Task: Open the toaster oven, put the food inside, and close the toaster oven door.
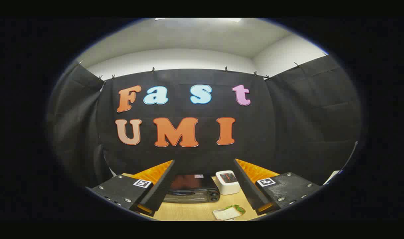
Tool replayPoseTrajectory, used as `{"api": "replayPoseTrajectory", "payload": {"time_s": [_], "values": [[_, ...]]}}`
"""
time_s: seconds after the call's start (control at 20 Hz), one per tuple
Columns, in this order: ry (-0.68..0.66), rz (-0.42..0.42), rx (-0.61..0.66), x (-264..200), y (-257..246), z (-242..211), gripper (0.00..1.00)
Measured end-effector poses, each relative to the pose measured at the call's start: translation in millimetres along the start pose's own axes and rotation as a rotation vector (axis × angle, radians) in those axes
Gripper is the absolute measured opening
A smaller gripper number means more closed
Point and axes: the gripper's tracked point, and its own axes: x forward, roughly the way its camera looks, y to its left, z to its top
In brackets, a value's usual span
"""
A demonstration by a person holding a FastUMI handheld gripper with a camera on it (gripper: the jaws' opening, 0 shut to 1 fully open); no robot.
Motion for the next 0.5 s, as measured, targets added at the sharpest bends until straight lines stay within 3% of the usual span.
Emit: {"api": "replayPoseTrajectory", "payload": {"time_s": [0.5], "values": [[0.018, 0.001, 0.008, 5.3, -0.6, -8.3, 0.99]]}}
